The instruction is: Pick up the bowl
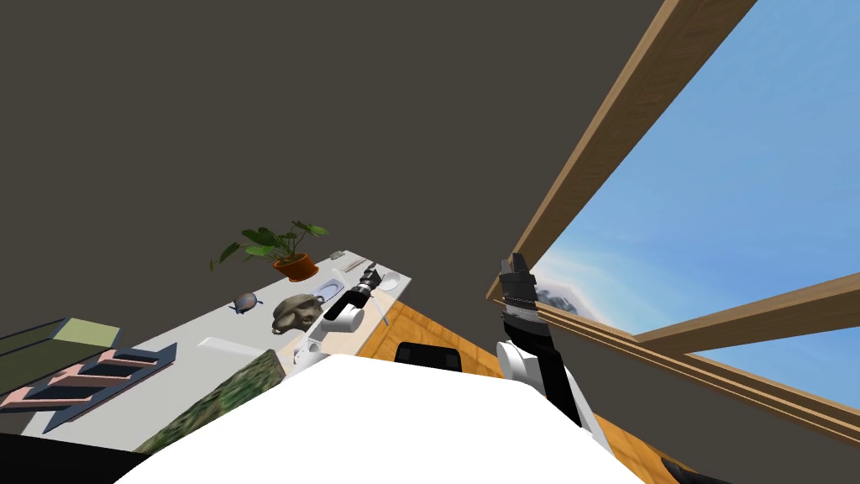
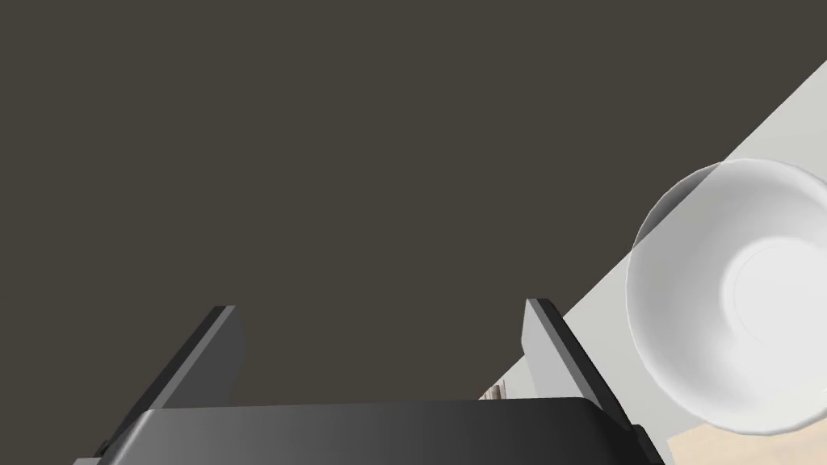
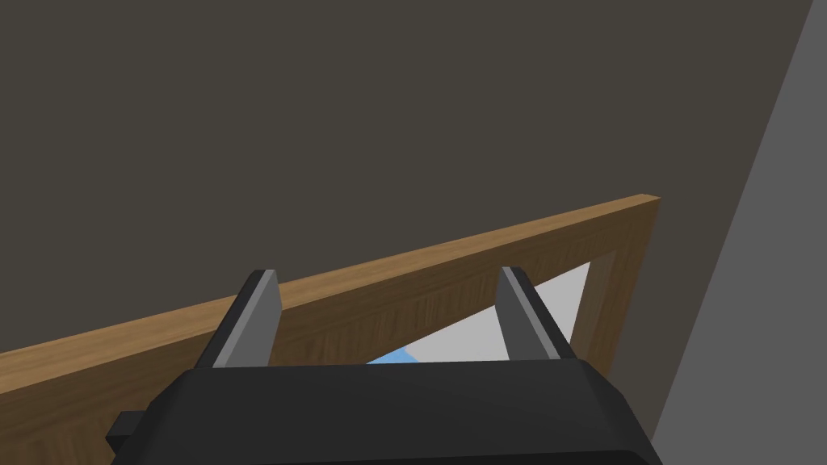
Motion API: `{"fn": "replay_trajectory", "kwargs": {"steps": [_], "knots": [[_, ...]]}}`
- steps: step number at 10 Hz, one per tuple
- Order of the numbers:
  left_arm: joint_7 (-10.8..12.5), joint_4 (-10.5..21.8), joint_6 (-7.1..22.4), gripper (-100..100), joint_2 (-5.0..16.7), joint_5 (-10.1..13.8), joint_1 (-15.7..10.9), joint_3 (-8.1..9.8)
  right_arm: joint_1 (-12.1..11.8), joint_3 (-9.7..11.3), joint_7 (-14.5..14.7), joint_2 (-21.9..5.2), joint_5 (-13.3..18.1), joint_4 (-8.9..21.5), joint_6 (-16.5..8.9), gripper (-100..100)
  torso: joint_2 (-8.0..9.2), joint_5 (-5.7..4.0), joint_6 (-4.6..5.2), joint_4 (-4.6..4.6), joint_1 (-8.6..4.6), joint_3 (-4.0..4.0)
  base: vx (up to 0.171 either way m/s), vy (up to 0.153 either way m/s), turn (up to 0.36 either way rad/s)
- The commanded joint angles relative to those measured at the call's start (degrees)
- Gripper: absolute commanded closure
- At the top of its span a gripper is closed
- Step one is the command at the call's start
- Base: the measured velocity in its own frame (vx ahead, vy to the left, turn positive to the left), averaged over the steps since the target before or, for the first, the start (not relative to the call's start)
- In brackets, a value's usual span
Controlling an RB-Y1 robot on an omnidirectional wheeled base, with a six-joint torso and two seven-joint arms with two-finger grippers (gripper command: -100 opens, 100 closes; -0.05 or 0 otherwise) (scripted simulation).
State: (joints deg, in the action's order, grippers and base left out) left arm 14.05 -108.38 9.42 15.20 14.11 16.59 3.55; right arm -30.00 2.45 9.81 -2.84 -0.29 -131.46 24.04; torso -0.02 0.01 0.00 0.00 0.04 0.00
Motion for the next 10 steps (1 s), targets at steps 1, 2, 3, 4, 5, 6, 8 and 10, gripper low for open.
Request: {"fn": "replay_trajectory", "kwargs": {"steps": [1,2,3,4,5,6,8,10], "knots": [[-0.13,1.48,2.86,-100,0.55,1.05,-0.84,0.03,0.0,0.0,0.0,0.0,0.0,0.0,0.0,0,0.0,0.0,0.0,0.0,0.0,0.0,0.002,0.011,-0.019],[-0.28,3.0,4.49,-100,1.04,1.92,-1.53,0.04,0.0,0.0,0.0,0.0,0.0,0.0,0.0,0,-0.01,0.0,0.0,0.0,0.0,-0.01,0.002,0.014,-0.031],[-0.28,3.0,5.11,-100,1.04,1.92,-1.53,0.04,0.0,0.0,0.0,0.0,0.0,0.0,0.0,0,-0.01,0.0,0.0,0.0,0.01,-0.01,0.005,0.013,-0.011],[-0.47,4.51,7.17,-100,1.53,2.75,-2.18,0.04,0.0,0.0,0.0,0.0,0.0,0.0,0.0,0,-0.01,0.0,-0.01,0.0,0.01,-0.01,0.007,0.011,-0.016],[-0.72,6.02,8.87,-100,2.01,3.54,-2.79,0.04,0.0,0.0,0.0,0.0,0.0,0.0,0.0,0,-0.02,0.0,0.0,-0.01,0.0,-0.01,0.013,0.013,-0.04],[-0.72,6.02,9.19,-100,2.01,3.54,-2.79,0.04,0.0,0.0,0.0,0.0,0.0,0.0,0.0,0,-0.04,0.0,0.0,-0.01,0.01,-0.02,0.012,0.012,-0.016],[-1.02,7.51,11.17,-100,2.48,4.29,-3.35,0.05,0.0,0.0,0.0,0.0,0.0,0.0,0.0,0,-0.04,0.0,0.0,-0.01,0.01,-0.03,0.01,0.01,-0.019],[-1.75,10.44,14.92,-100,3.36,5.65,-4.38,0.08,0.0,0.0,0.0,0.0,0.0,0.0,0.0,0,-0.03,-0.01,-0.01,-0.01,-0.01,-0.02,0.016,0.009,-0.036]]}}
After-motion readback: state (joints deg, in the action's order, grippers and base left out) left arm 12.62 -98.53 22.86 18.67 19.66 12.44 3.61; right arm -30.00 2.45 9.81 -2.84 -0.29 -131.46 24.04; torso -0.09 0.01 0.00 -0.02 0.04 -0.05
